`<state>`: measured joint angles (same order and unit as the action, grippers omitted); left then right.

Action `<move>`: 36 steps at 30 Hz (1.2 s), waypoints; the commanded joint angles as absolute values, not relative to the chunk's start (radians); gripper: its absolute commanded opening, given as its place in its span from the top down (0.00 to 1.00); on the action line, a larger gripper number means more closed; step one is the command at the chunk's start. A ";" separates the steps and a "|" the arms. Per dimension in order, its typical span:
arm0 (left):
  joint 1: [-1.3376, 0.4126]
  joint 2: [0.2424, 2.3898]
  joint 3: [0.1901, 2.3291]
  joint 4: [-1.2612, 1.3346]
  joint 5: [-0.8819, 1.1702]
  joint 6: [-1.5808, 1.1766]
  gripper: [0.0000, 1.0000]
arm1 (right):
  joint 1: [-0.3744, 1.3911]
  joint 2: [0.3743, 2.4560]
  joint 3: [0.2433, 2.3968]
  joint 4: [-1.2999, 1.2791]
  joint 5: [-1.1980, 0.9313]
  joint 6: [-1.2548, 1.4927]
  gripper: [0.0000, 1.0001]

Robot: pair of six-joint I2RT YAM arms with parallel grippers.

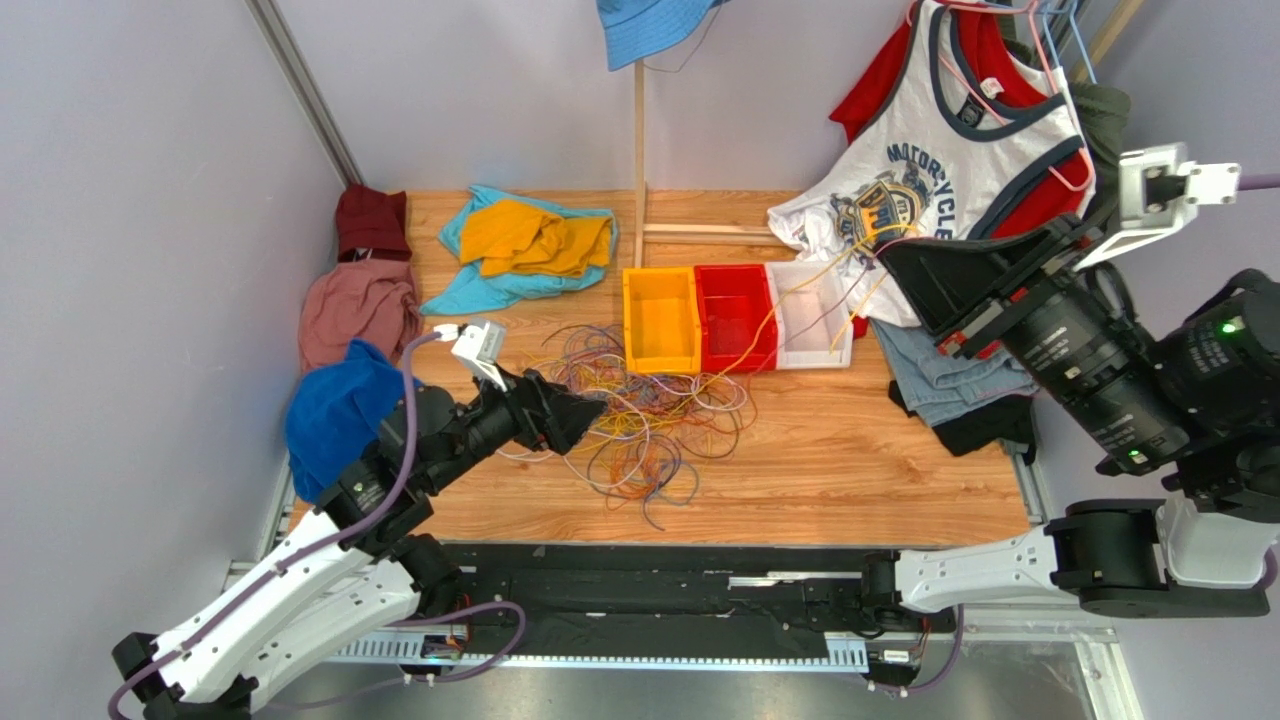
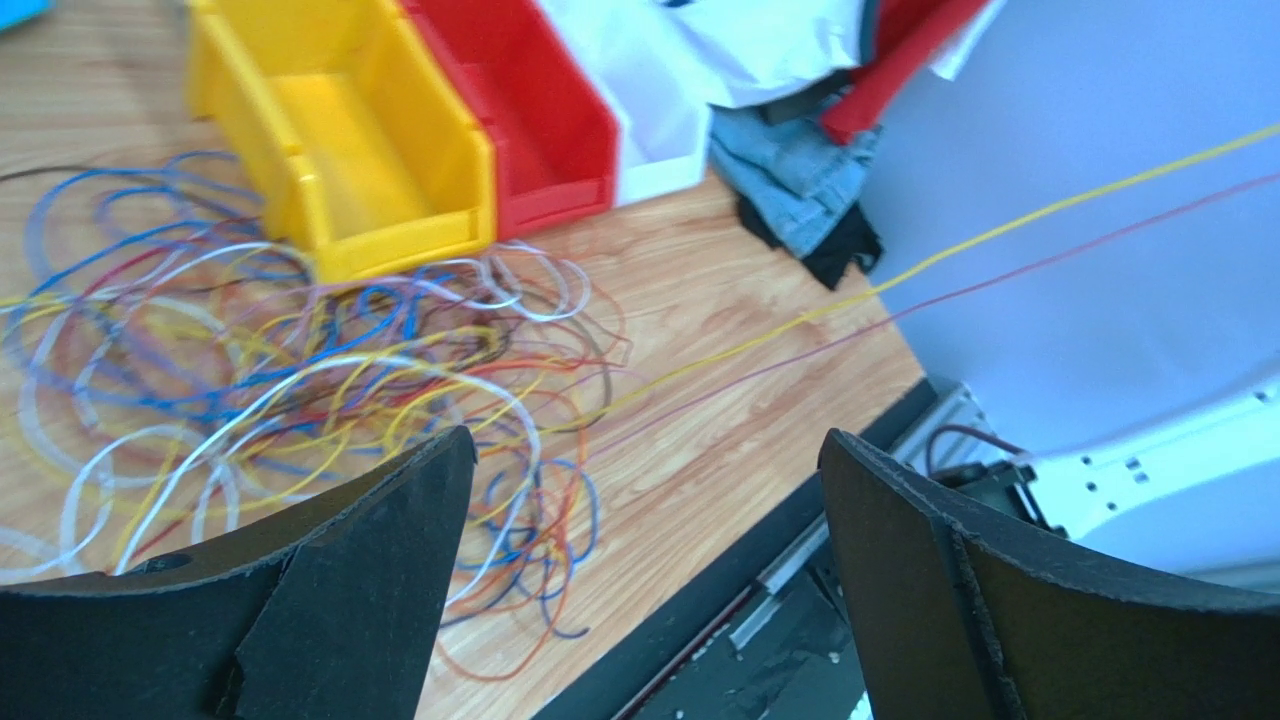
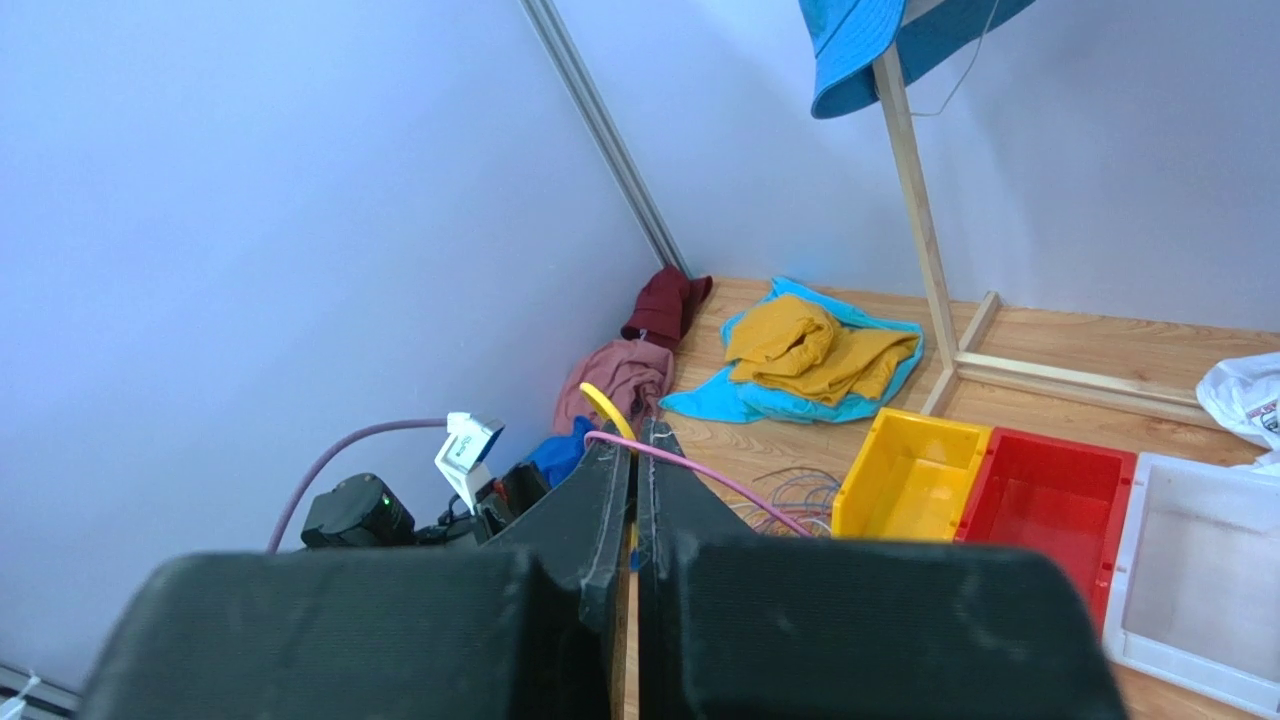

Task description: Untangle the cables

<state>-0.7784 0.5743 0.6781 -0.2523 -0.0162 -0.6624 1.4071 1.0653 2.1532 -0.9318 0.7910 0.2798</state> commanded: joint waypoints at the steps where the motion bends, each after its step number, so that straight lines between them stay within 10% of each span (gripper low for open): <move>1: -0.781 0.627 0.623 0.056 0.124 -0.638 0.04 | 1.413 1.078 2.102 -0.960 0.749 0.278 1.00; 36: -1.066 1.035 0.666 0.302 -0.032 -0.304 0.14 | 1.413 0.997 1.986 -0.971 0.612 0.368 1.00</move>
<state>-1.0607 1.0103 0.6525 0.2508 -0.0013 -0.3489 1.4071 1.0111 1.9446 -0.9806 0.6380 0.3634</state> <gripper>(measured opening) 0.859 0.011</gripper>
